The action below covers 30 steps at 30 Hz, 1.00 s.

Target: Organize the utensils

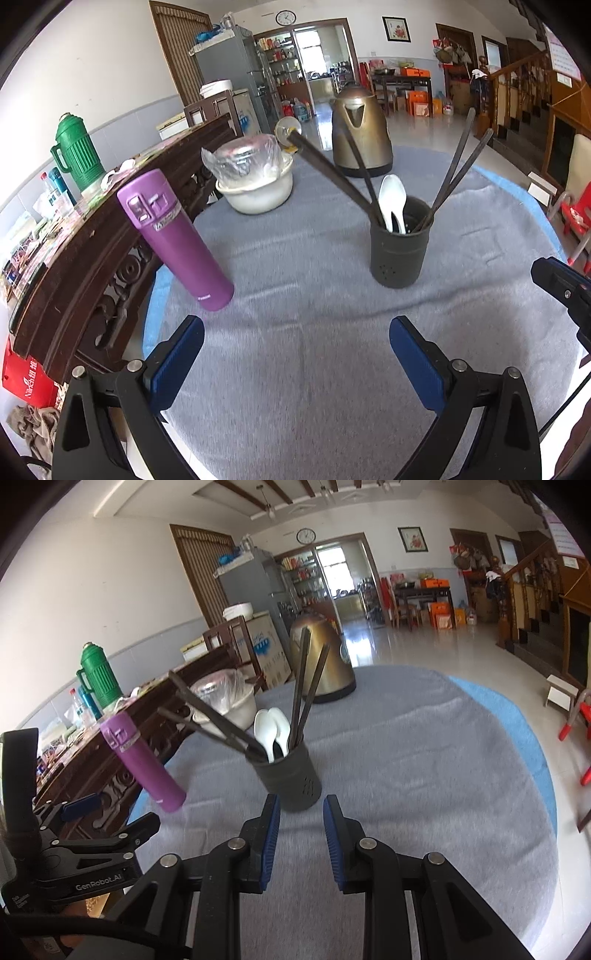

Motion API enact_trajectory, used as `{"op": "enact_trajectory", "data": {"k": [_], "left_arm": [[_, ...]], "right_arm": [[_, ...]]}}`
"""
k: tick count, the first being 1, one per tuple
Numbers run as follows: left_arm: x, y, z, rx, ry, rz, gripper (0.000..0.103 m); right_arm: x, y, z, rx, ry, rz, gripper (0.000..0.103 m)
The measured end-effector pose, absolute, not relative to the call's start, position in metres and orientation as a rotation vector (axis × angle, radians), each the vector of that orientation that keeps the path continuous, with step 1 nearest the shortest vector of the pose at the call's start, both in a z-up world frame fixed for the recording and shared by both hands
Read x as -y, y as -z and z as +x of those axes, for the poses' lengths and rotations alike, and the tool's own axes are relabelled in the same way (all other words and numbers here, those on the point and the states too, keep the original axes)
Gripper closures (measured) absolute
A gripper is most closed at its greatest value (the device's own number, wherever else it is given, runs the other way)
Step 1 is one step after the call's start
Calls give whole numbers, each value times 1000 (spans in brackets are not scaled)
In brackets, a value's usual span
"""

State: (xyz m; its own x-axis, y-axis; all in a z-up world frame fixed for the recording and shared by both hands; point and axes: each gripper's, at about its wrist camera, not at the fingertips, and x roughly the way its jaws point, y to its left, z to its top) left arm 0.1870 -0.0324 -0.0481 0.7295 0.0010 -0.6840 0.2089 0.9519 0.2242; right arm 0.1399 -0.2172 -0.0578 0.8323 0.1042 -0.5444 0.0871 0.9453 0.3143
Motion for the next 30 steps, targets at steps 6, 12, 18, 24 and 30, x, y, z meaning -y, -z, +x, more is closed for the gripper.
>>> {"op": "enact_trajectory", "data": {"k": [6, 12, 18, 24, 30], "left_arm": [[24, 47, 188, -750, 101, 270, 3], [17, 45, 189, -750, 98, 253, 3], [13, 45, 190, -755, 102, 238, 3], [8, 44, 189, -751, 101, 229, 3], [4, 41, 187, -737, 96, 229, 3]], "right_arm": [[208, 60, 144, -625, -21, 340, 76], [200, 57, 147, -630, -24, 338, 76], [196, 53, 146, -628, -25, 336, 76], [191, 48, 147, -625, -29, 323, 76], [187, 47, 148, -629, -30, 318, 76]]}}
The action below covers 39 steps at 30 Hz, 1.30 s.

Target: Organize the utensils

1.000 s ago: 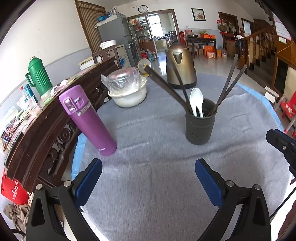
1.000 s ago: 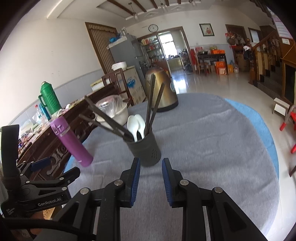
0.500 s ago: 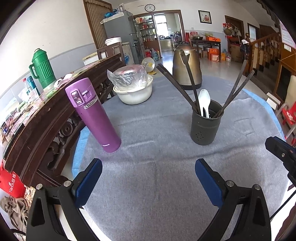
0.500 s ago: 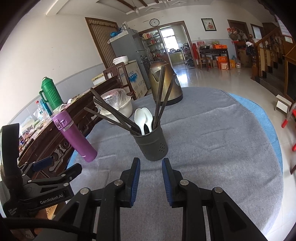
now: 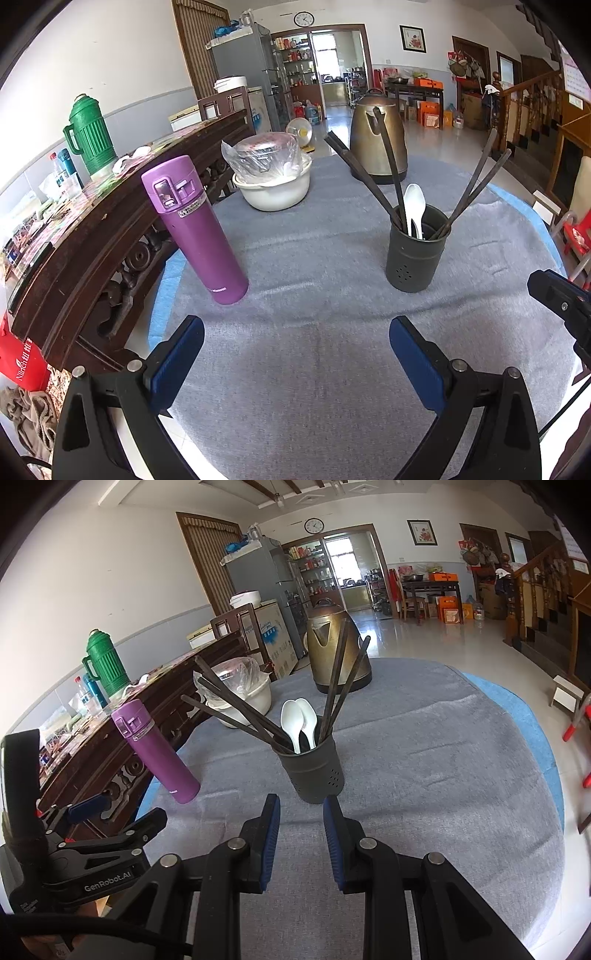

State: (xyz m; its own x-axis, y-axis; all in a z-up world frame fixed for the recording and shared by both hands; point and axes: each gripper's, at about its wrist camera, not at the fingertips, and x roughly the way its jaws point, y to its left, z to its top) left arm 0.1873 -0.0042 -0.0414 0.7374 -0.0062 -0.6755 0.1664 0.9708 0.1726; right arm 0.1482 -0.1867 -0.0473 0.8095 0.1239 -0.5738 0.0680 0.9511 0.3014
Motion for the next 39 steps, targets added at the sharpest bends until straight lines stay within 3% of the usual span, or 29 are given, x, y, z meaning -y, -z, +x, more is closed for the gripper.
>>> {"op": "enact_trajectory", "data": {"k": [39], "left_arm": [[14, 28, 177, -707, 73, 262, 3]], "right_arm": [[203, 40, 139, -588, -28, 351, 76]]}}
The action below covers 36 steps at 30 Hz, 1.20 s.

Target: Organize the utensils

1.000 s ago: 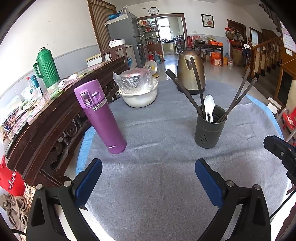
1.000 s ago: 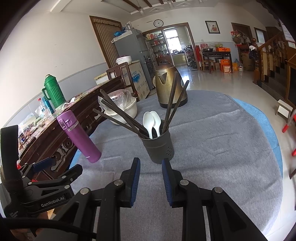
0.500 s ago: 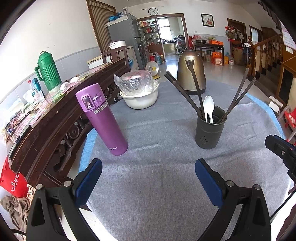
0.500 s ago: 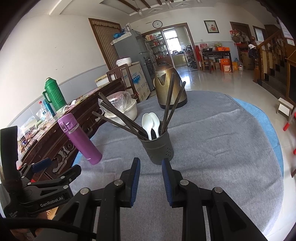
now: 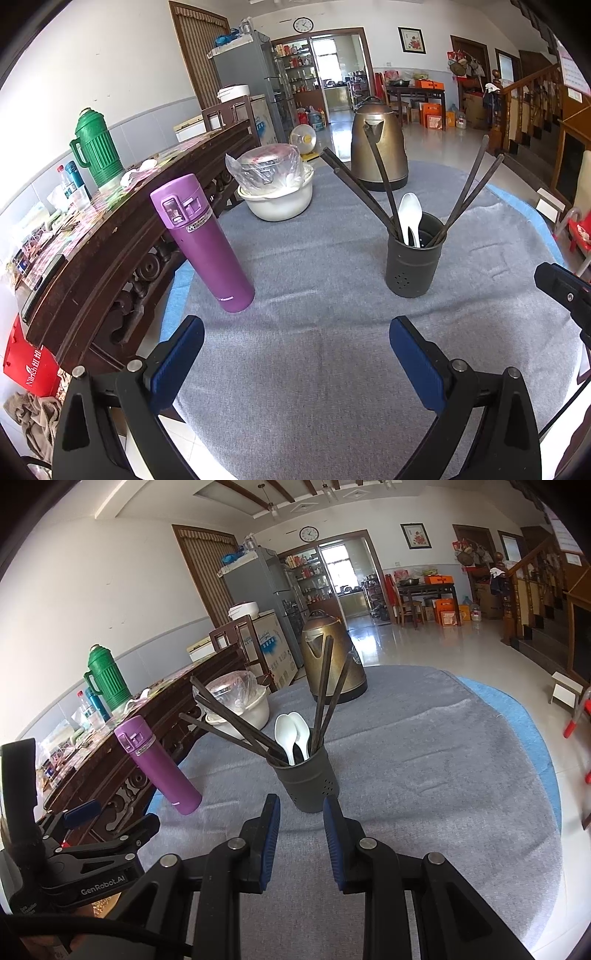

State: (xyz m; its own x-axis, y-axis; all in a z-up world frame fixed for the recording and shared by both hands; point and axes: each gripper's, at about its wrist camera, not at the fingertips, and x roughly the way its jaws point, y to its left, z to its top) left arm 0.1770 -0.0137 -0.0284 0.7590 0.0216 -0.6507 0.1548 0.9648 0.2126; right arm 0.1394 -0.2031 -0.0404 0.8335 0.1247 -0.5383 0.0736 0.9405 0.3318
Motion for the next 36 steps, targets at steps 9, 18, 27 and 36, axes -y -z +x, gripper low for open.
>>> {"op": "enact_trajectory", "data": {"k": [9, 18, 27, 36], "left_arm": [[9, 25, 173, -691, 76, 250, 3], [-2, 23, 173, -681, 81, 222, 3], [-18, 19, 171, -665, 80, 191, 3], [-26, 18, 176, -666, 58, 179, 3]], "right_arm": [[196, 32, 138, -575, -25, 327, 76], [183, 23, 140, -571, -7, 281, 76], [171, 17, 141, -578, 9, 253, 76], [165, 22, 151, -598, 0, 256, 76]]}}
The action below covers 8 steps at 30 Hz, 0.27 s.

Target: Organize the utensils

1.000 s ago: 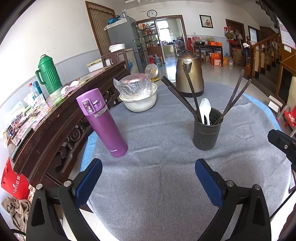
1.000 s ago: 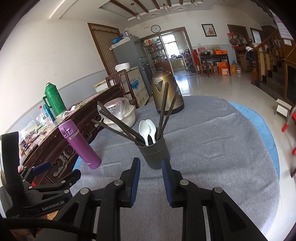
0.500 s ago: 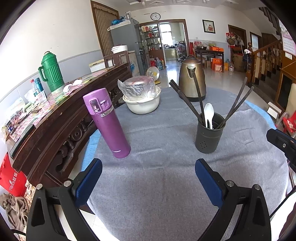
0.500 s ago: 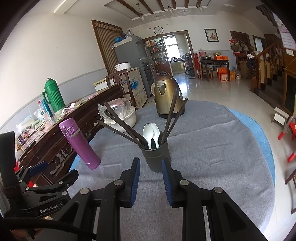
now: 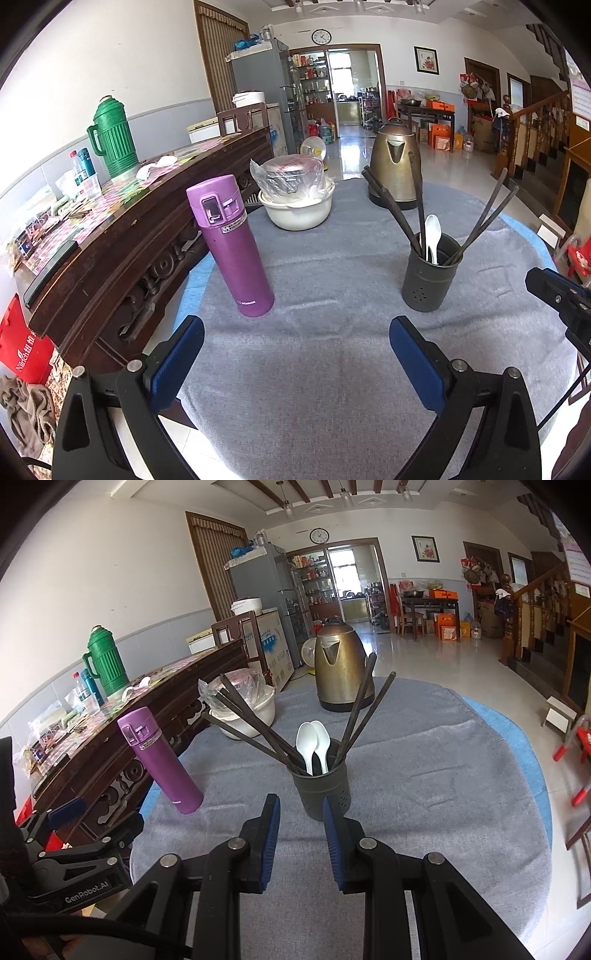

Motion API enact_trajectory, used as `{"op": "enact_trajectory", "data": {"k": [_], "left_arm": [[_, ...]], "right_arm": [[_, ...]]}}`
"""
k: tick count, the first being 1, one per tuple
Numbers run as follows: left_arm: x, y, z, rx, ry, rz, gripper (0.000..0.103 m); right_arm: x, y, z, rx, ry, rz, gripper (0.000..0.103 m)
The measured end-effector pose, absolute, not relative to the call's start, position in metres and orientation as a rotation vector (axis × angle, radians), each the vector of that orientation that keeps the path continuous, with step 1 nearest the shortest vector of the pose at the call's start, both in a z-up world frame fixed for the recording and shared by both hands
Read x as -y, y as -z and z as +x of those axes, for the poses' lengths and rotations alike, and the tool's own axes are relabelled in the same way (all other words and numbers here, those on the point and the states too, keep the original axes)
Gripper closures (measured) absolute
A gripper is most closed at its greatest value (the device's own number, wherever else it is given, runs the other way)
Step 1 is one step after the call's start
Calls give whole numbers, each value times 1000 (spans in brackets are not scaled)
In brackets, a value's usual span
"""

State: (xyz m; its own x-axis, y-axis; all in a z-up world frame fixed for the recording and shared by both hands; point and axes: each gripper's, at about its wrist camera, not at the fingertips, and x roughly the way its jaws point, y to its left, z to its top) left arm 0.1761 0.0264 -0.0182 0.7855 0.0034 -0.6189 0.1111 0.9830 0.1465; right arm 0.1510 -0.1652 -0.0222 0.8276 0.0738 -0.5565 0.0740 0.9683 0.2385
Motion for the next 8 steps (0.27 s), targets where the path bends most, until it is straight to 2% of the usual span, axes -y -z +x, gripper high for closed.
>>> {"op": "enact_trajectory", "data": {"k": [8], "left_arm": [[-8, 36, 198, -717, 102, 189, 3]], "right_arm": [[185, 36, 167, -618, 11, 294, 76]]}}
